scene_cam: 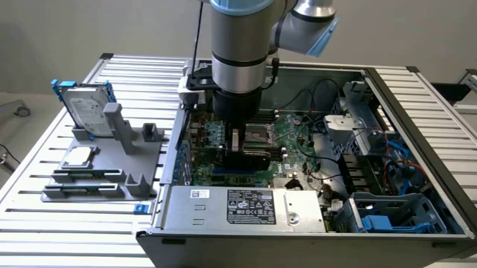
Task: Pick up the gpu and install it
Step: 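Insert the gpu into the slot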
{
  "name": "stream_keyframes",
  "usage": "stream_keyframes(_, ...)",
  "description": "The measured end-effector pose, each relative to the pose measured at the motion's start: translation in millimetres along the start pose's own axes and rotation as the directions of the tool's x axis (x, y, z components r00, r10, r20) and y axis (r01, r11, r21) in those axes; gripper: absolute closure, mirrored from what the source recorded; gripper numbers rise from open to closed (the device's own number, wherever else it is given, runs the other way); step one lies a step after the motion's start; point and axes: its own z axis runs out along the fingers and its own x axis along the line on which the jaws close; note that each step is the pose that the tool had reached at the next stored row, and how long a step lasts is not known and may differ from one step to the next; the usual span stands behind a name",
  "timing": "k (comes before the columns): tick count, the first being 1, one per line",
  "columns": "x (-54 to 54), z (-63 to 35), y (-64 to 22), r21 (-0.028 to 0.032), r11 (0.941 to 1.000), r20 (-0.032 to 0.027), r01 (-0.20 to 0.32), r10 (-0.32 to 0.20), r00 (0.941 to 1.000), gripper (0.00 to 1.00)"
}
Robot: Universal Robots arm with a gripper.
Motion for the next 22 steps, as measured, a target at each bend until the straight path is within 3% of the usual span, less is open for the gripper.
stream_keyframes(22,2.6,5.6,0.0,-0.0019,1.0,0.0036,0.0,0.0,1.0,0.73)
